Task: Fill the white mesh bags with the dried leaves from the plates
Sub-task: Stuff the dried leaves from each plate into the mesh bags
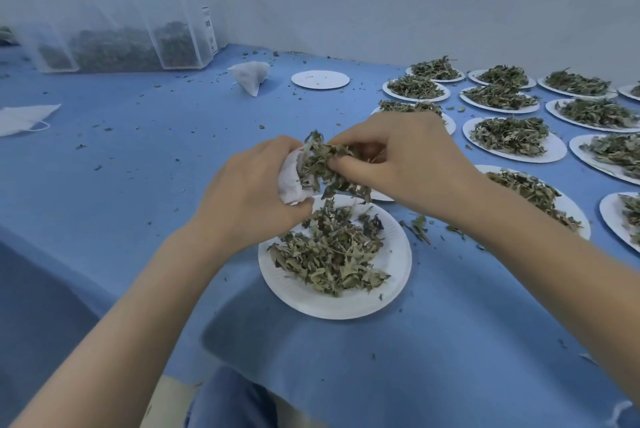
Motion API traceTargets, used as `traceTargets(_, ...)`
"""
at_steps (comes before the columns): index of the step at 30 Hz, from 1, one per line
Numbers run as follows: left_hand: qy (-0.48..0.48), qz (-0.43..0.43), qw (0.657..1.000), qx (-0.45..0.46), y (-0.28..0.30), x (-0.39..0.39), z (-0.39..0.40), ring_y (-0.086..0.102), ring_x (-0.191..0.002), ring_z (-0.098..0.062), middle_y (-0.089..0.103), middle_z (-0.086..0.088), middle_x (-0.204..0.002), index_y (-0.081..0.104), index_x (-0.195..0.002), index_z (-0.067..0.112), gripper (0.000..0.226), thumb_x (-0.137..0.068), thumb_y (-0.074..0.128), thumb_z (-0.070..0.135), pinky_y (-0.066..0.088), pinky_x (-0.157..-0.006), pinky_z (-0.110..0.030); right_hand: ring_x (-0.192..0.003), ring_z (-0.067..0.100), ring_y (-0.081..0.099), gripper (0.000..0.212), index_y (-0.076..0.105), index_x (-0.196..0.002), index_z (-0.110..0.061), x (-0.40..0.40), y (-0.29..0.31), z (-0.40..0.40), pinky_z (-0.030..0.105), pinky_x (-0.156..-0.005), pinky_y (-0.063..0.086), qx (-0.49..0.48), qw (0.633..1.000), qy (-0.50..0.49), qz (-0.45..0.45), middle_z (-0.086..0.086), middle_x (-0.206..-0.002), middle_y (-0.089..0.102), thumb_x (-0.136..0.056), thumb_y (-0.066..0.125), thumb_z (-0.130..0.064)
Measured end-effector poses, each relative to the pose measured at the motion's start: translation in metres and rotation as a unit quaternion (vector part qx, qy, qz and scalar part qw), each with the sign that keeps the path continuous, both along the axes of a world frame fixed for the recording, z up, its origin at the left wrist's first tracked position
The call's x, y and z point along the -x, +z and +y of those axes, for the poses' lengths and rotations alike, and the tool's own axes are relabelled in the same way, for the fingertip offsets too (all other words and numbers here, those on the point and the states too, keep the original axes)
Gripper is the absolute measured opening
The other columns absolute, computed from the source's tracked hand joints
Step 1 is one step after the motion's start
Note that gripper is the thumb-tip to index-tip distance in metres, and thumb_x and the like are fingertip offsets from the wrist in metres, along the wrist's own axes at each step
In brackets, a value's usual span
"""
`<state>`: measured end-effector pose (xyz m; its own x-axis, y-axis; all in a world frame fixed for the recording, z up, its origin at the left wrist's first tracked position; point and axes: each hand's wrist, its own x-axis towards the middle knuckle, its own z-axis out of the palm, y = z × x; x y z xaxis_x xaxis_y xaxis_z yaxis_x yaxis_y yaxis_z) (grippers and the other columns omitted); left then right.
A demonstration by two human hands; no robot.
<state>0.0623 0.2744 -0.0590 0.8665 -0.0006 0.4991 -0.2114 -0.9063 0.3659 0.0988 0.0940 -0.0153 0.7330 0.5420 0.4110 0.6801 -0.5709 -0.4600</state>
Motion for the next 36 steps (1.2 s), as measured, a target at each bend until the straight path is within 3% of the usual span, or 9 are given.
traceTargets(2, -0.012, -0.002, 1.0, 0.015, 0.0, 0.0, -0.001, 0.049, -0.075, -0.012, 0.051, 0.017, -0.079, 0.055, -0.106, 0.024, 0.044, -0.065, 0.072, 0.027, 0.031, -0.062, -0.02, -0.072, 0.009, 0.058, 0.017, 0.074, -0.096, -0.03, 0.002, -0.003, 0.002, 0.016, -0.067, 0.043, 0.022, 1.0, -0.001, -0.015, -0.004, -0.074, 0.066, -0.083, 0.064, -0.03)
traceTargets(5, -0.019, -0.011, 0.999, 0.039, 0.001, 0.0, -0.004, 0.054, -0.078, -0.012, 0.058, 0.013, -0.086, 0.057, -0.103, 0.025, 0.042, -0.065, 0.074, 0.024, 0.034, -0.063, -0.016, -0.08, 0.017, 0.06, 0.023, 0.072, -0.105, -0.028, 0.005, -0.005, 0.005, 0.03, -0.078, 0.046, 0.084, 0.995, -0.004, -0.06, 0.003, -0.086, 0.065, -0.085, 0.061, -0.028)
traceTargets(13, -0.016, -0.027, 0.999, 0.034, 0.003, 0.003, -0.013, 0.053, -0.082, -0.007, 0.064, 0.007, -0.09, 0.062, -0.103, 0.018, 0.038, -0.068, 0.075, 0.016, 0.034, -0.067, -0.017, -0.089, 0.027, 0.055, 0.031, 0.059, -0.119, -0.016, 0.017, -0.001, 0.011, 0.037, -0.081, 0.045, 0.242, 0.957, 0.015, -0.159, 0.008, -0.112, 0.051, -0.097, 0.038, -0.023)
traceTargets(17, -0.005, -0.013, 1.0, -0.015, 0.003, 0.004, -0.019, 0.051, -0.077, -0.017, 0.055, 0.009, -0.083, 0.061, -0.103, 0.015, 0.033, -0.07, 0.061, 0.023, 0.027, -0.061, -0.023, -0.086, 0.024, 0.057, 0.021, 0.069, -0.102, -0.016, 0.016, -0.001, 0.013, 0.033, -0.079, 0.041, 0.148, 0.979, 0.052, -0.133, 0.006, -0.105, 0.06, -0.093, 0.05, -0.02)
traceTargets(20, 0.02, 0.027, 0.998, -0.047, 0.008, 0.0, -0.018, 0.048, -0.071, -0.01, 0.054, 0.011, -0.077, 0.057, -0.095, 0.027, 0.029, -0.067, 0.05, 0.032, 0.038, -0.06, -0.023, -0.078, 0.011, 0.063, 0.017, 0.073, -0.097, -0.023, 0.013, 0.001, 0.007, 0.028, -0.078, 0.048, -0.005, 0.995, 0.095, 0.003, -0.001, -0.087, 0.071, -0.083, 0.066, -0.015)
traceTargets(23, 0.027, 0.026, 0.999, -0.019, 0.008, -0.001, -0.013, 0.055, -0.084, -0.01, 0.06, 0.01, -0.091, 0.055, -0.106, 0.029, 0.034, -0.072, 0.06, 0.028, 0.044, -0.074, -0.028, -0.092, -0.002, 0.064, 0.032, 0.068, -0.108, -0.026, 0.009, 0.001, 0.003, 0.021, -0.091, 0.049, -0.073, 0.979, 0.129, 0.143, -0.011, -0.099, 0.07, -0.082, 0.067, -0.007)
traceTargets(28, 0.003, -0.011, 0.999, 0.031, 0.006, 0.004, -0.019, 0.042, -0.073, -0.002, 0.052, 0.014, -0.08, 0.058, -0.108, 0.018, 0.04, -0.071, 0.07, 0.015, 0.03, -0.068, -0.001, -0.074, -0.002, 0.067, 0.036, 0.053, -0.097, -0.026, 0.009, -0.005, 0.006, 0.019, -0.076, 0.053, -0.167, 0.97, 0.093, 0.151, -0.015, -0.081, 0.073, -0.075, 0.072, -0.005)
traceTargets(33, -0.018, 0.0, 1.0, 0.011, 0.004, 0.003, -0.028, 0.044, -0.073, -0.003, 0.053, 0.012, -0.083, 0.056, -0.11, 0.017, 0.042, -0.07, 0.067, 0.015, 0.031, -0.067, -0.002, -0.057, 0.002, 0.053, 0.042, 0.044, -0.092, -0.028, 0.016, -0.018, 0.016, 0.011, -0.06, 0.042, -0.159, 0.985, 0.039, 0.062, -0.018, -0.061, 0.066, -0.069, 0.072, -0.007)
traceTargets(36, -0.011, 0.0, 1.0, 0.017, 0.004, 0.003, -0.026, 0.045, -0.072, -0.003, 0.056, 0.012, -0.083, 0.056, -0.106, 0.021, 0.037, -0.071, 0.068, 0.018, 0.034, -0.068, -0.006, -0.061, -0.003, 0.053, 0.042, 0.047, -0.099, -0.029, 0.013, -0.013, 0.012, 0.009, -0.062, 0.04, -0.145, 0.982, 0.058, 0.104, -0.02, -0.07, 0.069, -0.072, 0.076, -0.017)
